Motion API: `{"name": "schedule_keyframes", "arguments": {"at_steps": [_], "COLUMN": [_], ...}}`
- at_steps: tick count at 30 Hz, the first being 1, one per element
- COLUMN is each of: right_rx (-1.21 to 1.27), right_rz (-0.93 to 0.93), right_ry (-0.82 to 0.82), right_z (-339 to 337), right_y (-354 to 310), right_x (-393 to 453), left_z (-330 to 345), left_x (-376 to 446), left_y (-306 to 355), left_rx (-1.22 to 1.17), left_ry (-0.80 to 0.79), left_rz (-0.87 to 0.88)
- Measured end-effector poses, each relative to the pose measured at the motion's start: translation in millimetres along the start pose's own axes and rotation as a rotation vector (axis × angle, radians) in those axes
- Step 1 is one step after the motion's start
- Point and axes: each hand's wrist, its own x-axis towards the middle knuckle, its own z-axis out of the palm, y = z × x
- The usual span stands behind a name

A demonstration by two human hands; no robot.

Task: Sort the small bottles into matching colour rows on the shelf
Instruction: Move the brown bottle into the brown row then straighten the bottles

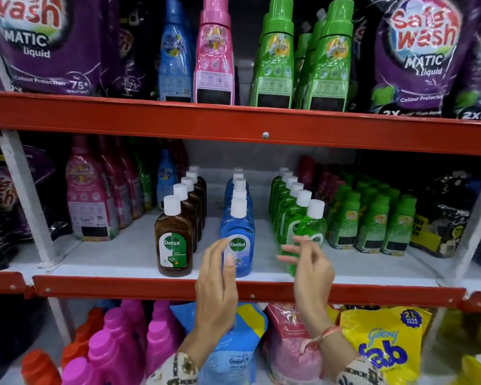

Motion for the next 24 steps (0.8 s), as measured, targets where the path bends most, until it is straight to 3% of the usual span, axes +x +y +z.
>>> {"name": "schedule_keyframes", "arguments": {"at_steps": [4, 8, 11, 16, 24], "right_rx": [0.050, -0.143, -0.233, -0.297, -0.248], "right_rz": [0.023, 0.301, 0.367, 0.288, 0.244], "right_ry": [0.250, 0.056, -0.100, -0.131, -0.132], "right_z": [-30.9, -42.2, -43.8, -51.3, -52.8], "right_y": [-4.5, 9.9, 13.8, 9.8, 30.1], "right_x": [27.4, 57.8, 60.6, 53.7, 55.6], "left_z": [31.9, 62.6, 76.9, 91.3, 83.4], "left_x": [-6.2, 0.3, 4.4, 11.3, 21.0], "left_y": [20.2, 47.7, 60.4, 48.2, 43.5], "left_rx": [-0.049, -0.038, -0.052, -0.091, -0.216], "left_ry": [-0.247, -0.500, -0.603, -0.635, -0.659], "left_rz": [-0.143, -0.340, -0.369, -0.466, -0.454]}}
